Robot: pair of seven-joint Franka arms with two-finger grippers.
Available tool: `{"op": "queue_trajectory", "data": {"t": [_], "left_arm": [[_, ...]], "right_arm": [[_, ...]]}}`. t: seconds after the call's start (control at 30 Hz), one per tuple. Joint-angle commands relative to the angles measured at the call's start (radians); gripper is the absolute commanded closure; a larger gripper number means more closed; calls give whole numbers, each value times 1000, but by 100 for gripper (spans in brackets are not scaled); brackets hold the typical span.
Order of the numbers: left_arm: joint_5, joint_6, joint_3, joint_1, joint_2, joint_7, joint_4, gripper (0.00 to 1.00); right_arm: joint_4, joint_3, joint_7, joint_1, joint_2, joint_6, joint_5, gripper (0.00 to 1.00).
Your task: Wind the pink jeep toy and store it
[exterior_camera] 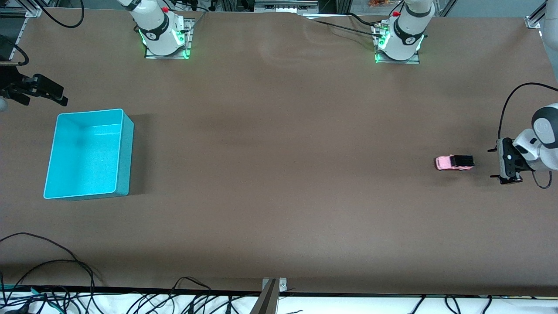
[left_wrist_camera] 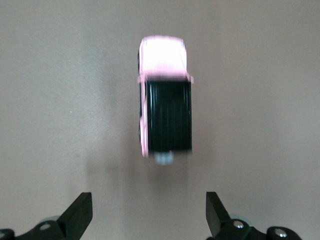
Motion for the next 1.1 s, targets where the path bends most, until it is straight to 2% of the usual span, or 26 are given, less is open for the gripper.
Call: {"op": "queue_trajectory", "data": {"t": [0.0,0.23,0.37,0.57,0.77,1.07], "left_arm": [[10,-32,-4,-5,-57,-72,-10,0],[5,-36,-36,0,-92,-132,-9,0],[-42,-43,-41,-6,-130,-169,-9,0],[-52,-64,-77,-8,-166,-284,-9,0],[-50,-124,-120,-11,-216,-431,1,0],[-49,-266,-186,-12,-220,-641,85,0]], "right_arm": [[18,-1,2,-2,-1,-20,18,0],[18,-1,2,-2,-1,-20,18,0],[18,-1,2,-2,-1,-20,18,0],[18,-1,2,-2,-1,-20,18,0],[18,1,0,-2,-1,-21,18,0],[18,-1,0,-2,-1,-21,18,0]]}}
